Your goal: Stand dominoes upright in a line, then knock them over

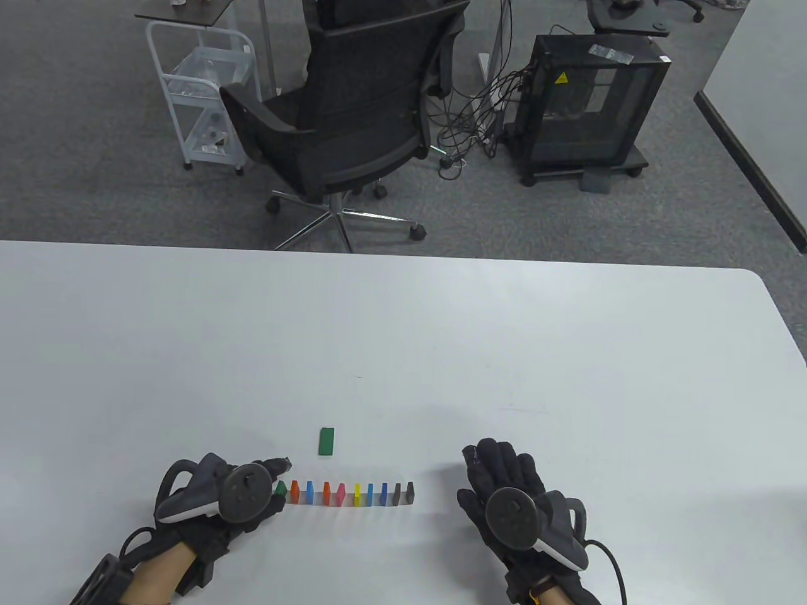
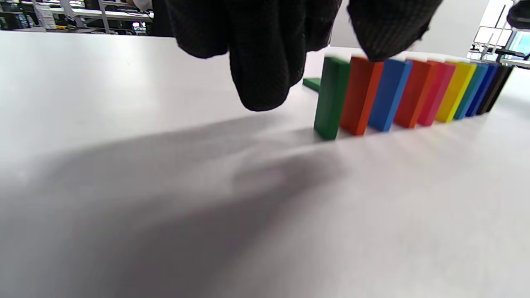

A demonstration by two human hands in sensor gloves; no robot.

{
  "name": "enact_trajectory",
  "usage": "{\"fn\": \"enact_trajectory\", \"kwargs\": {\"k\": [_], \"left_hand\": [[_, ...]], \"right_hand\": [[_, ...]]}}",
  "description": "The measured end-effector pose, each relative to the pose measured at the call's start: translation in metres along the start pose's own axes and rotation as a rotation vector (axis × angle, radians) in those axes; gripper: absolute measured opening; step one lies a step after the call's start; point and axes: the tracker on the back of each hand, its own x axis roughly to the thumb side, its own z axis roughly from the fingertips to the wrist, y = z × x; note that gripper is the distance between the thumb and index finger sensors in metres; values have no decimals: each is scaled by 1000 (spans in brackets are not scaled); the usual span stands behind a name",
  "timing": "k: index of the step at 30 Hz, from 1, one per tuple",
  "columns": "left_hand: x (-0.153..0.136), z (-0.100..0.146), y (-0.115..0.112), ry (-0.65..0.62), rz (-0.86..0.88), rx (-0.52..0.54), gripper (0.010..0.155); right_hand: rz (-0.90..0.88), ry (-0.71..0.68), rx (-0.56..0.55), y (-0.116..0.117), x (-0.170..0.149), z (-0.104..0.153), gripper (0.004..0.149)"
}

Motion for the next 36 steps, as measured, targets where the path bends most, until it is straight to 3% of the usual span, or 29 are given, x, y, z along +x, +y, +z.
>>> {"fn": "enact_trajectory", "kwargs": {"k": [4,9,14,23,36], "left_hand": [[4,-10,22,115,-7,40,60],[18,-46,47,167,-41,-43,59],[35,-88,56,205,-80,-163,59],[57,-148,35,282,-225,-346,65],[60,-176,15,359,-291,-484,64]], "right_hand": [[-1,-1,2,0,0,0,67],[-3,-4,0,0,0,0,67],[-6,-7,2,0,1,0,67],[-20,-3,-24,-4,-2,1,68],[-20,-5,-56,-8,-3,3,68]]}}
